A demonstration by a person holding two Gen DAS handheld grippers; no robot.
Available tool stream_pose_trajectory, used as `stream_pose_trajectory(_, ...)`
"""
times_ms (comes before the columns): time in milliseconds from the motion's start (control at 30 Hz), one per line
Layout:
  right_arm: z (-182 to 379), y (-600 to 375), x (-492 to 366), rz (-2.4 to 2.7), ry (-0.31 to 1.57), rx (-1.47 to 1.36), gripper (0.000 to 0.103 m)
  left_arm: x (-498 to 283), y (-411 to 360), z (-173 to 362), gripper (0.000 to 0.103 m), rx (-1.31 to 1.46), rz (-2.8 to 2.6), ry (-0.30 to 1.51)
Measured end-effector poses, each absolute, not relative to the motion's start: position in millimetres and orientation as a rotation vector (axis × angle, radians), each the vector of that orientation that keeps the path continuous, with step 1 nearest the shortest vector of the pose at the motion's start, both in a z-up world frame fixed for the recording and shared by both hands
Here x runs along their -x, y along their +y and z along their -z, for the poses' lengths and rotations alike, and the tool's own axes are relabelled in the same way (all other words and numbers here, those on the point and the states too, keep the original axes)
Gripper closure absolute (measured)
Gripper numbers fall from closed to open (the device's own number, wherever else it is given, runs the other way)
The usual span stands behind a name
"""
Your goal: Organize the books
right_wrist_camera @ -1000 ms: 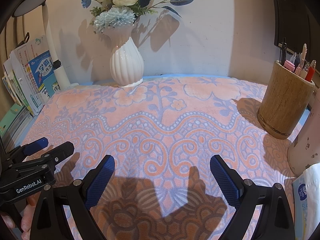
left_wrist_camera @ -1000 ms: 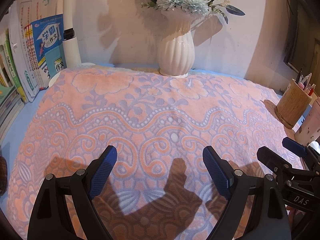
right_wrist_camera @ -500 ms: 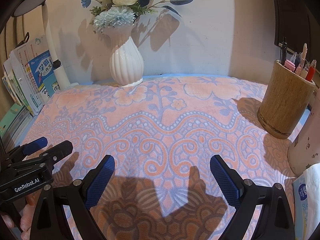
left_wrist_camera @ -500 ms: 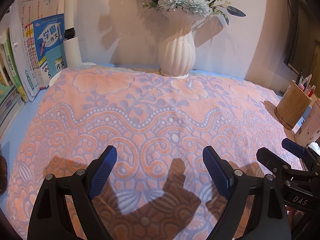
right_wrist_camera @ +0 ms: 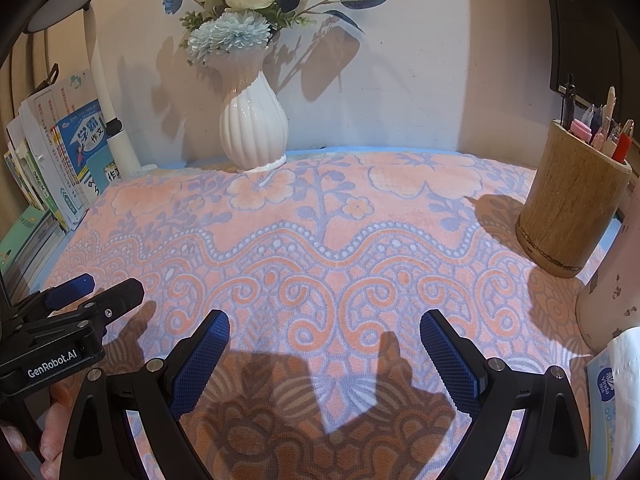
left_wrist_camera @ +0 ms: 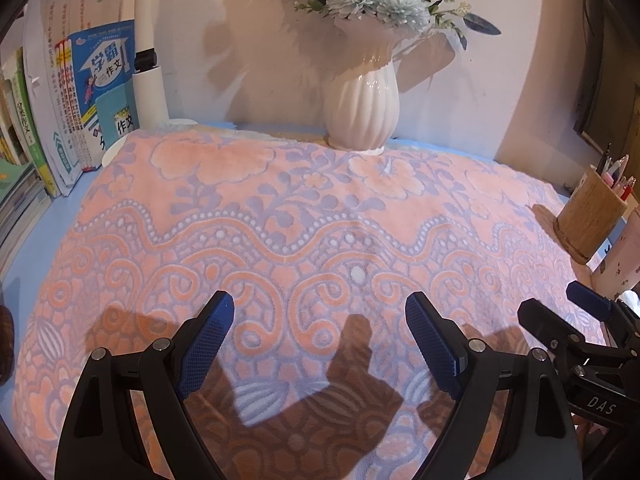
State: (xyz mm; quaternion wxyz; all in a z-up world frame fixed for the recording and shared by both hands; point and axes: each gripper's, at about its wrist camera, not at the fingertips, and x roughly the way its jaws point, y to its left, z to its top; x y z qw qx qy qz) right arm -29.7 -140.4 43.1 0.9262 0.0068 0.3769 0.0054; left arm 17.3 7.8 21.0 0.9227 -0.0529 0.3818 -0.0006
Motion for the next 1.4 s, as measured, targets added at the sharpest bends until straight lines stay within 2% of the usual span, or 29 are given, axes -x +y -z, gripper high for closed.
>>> stream_pose_trajectory(1133, -41.5, -138.6, 29.6, -0.012, 0.776, -0.012, 0.007, -22.0, 1.8, -17.2, 0.016, 0.038, -0.028, 0.811)
stream_pose_trajectory(1400, -41.7, -138.2, 29.6, -0.010, 0.776, -0.012, 0.007, -17.6, 5.9, -19.8, 0.017, 0.059, -0.033, 0.766)
